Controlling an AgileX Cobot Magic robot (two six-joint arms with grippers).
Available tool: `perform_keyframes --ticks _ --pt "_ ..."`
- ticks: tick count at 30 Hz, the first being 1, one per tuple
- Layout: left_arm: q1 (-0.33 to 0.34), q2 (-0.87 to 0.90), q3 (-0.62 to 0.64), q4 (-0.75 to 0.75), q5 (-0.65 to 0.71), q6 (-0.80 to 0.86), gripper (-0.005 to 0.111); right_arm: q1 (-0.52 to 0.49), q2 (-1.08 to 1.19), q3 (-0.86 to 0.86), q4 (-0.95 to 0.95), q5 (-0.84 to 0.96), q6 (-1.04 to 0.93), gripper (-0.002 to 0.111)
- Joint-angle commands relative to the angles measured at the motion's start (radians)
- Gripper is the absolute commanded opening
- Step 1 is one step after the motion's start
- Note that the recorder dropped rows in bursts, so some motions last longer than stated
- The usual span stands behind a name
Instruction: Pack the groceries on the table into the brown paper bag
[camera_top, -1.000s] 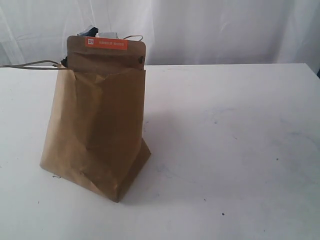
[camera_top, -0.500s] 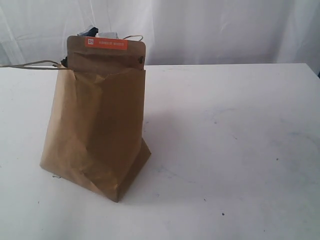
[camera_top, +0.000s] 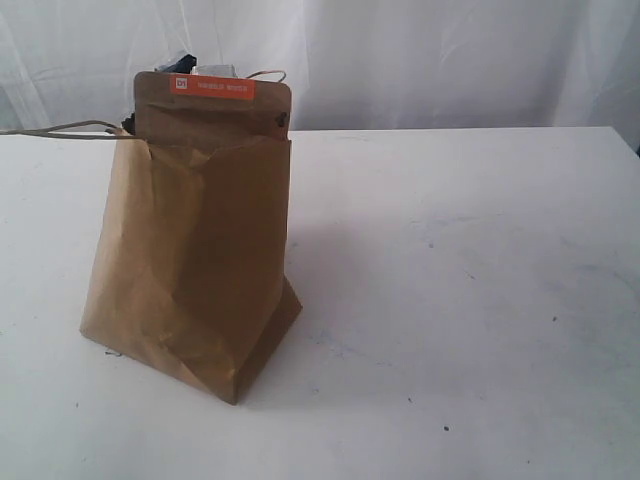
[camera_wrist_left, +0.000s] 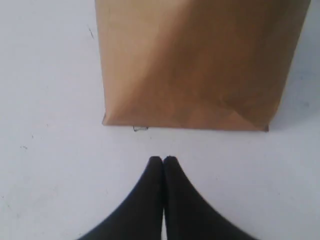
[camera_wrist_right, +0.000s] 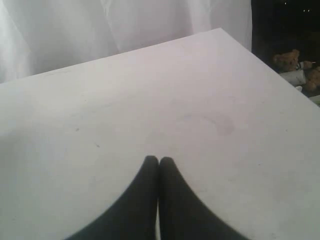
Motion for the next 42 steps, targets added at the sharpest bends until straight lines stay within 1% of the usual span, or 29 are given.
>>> perform_keyframes --ticks 1,2,4,6,8,11,15,18,22,26,42 --pt "0.032 -0.061 0.019 0.116 -0.068 -0.048 0.0 0.004 0.002 0.004 0.003 -0.002 -0.009 0.0" --pt "0.054 -0.087 0.029 0.14 -0.115 -0.048 0.0 0.004 0.002 0.004 0.003 -0.002 -0.009 0.0" --pt "0.134 -0.146 0.06 0.168 -0.213 -0.046 0.0 0.004 0.002 0.004 0.003 -0.002 -0.009 0.0" --pt "0.215 -0.198 0.086 0.168 -0.229 -0.044 0.0 0.004 0.002 0.004 0.003 0.001 -0.009 0.0" --pt "0.261 -0.253 0.117 0.16 -0.215 -0.044 0.0 0.004 0.002 0.004 0.003 0.005 -0.009 0.0" --pt "0.255 -0.331 0.176 0.151 -0.201 -0.053 0.0 0.004 0.002 0.004 0.003 0.007 -0.009 0.0" --pt "0.233 -0.448 0.25 0.151 -0.132 -0.097 0.0 0.004 0.002 0.004 0.003 0.007 -0.009 0.0" --pt "0.223 -0.455 0.25 0.151 -0.086 -0.118 0.0 0.004 0.002 0.004 0.003 0.007 -0.009 0.0" --pt "0.221 -0.455 0.25 0.151 0.051 -0.126 0.0 0.004 0.002 0.004 0.003 0.007 -0.009 0.0" --pt "0.221 -0.455 0.25 0.151 0.117 -0.126 0.0 0.004 0.002 0.004 0.003 0.007 -0.009 0.0" --pt "0.221 -0.455 0.25 0.151 0.109 -0.111 0.0 0.004 0.002 0.004 0.003 0.009 -0.009 0.0"
